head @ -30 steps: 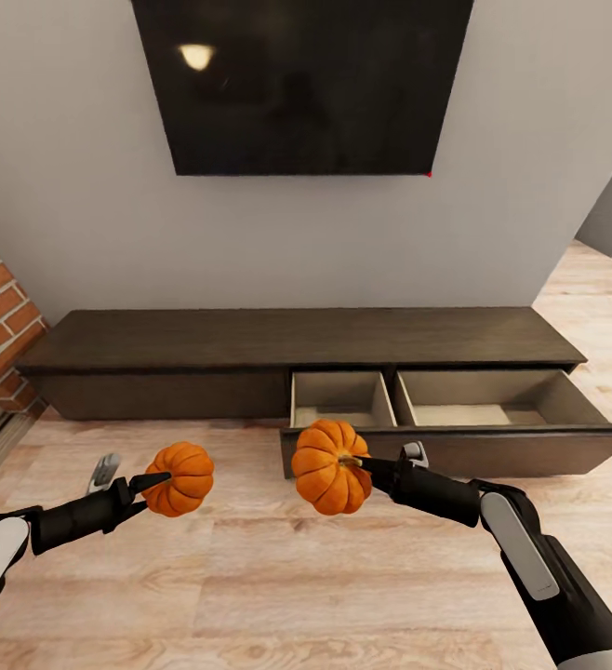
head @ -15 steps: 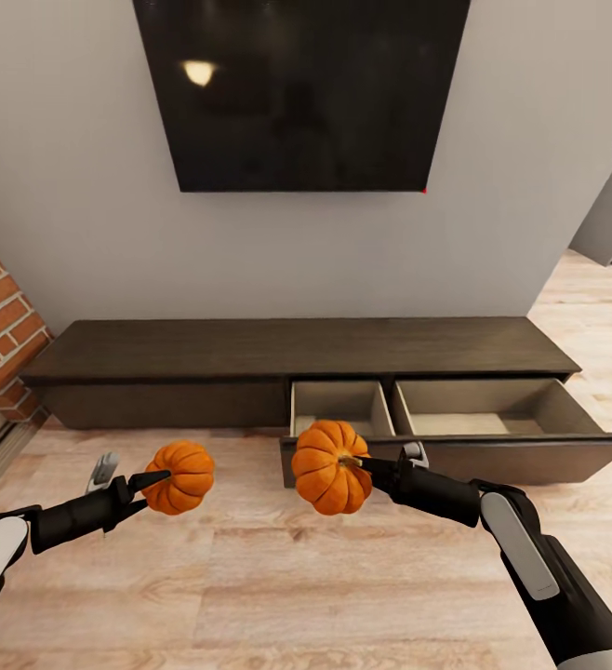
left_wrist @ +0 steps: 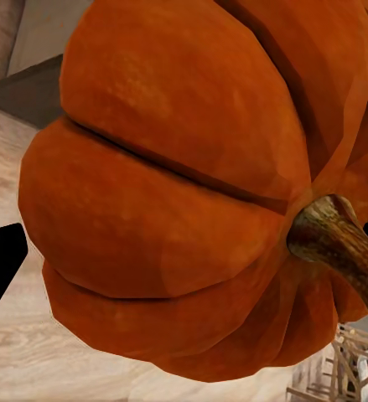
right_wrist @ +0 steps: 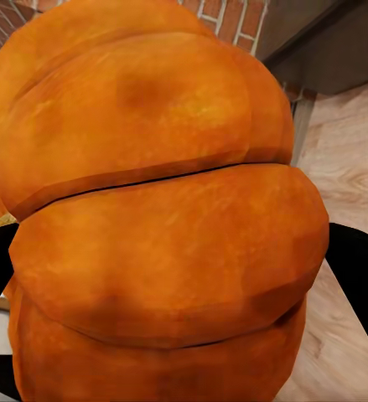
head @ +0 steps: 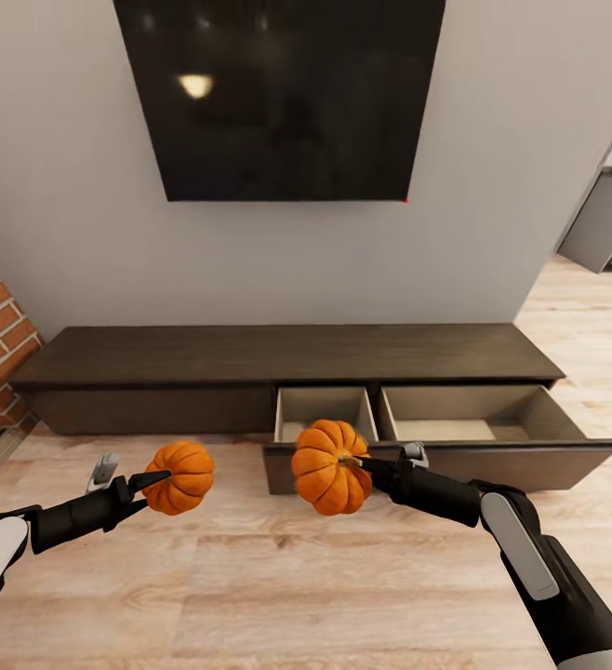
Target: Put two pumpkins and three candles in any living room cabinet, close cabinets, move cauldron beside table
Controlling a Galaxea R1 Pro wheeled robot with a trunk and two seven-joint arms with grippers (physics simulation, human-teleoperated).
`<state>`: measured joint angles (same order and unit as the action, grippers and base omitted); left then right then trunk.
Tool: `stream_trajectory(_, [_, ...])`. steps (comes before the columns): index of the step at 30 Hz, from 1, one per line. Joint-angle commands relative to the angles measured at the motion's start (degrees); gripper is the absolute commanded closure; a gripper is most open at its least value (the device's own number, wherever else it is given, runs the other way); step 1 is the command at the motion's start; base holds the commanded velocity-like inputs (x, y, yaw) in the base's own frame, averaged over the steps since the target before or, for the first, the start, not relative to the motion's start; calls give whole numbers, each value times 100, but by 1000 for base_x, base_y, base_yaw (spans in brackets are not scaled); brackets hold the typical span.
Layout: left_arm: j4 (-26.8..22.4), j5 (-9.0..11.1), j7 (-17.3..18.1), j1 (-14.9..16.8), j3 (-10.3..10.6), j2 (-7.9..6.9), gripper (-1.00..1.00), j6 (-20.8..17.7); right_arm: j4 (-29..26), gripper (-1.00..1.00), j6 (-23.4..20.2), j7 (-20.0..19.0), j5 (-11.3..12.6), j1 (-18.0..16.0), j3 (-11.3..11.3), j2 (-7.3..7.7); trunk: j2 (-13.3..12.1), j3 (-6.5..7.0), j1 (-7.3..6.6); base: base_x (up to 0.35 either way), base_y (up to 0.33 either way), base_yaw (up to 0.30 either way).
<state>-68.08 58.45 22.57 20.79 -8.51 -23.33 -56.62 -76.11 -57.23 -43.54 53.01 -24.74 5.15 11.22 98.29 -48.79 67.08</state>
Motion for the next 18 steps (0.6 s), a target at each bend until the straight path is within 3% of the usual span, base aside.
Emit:
stream_trajectory(1, [-4,-5,34,4,-10,3,100,-34,2,100,-25,-14,25,-4,4,3,2,3,-1,0,-337,0])
stream_trajectory(14, [-4,-9,29,4,-10,4,100,-34,2,100,-25,-13,25,-4,4,3,2,17,-1,0,-340,2])
stream_trajectory(18, [-4,-9,28,4,-10,4,100,-34,2,100,-25,-20,25,-4,4,3,2,37,-1,0,-342,136])
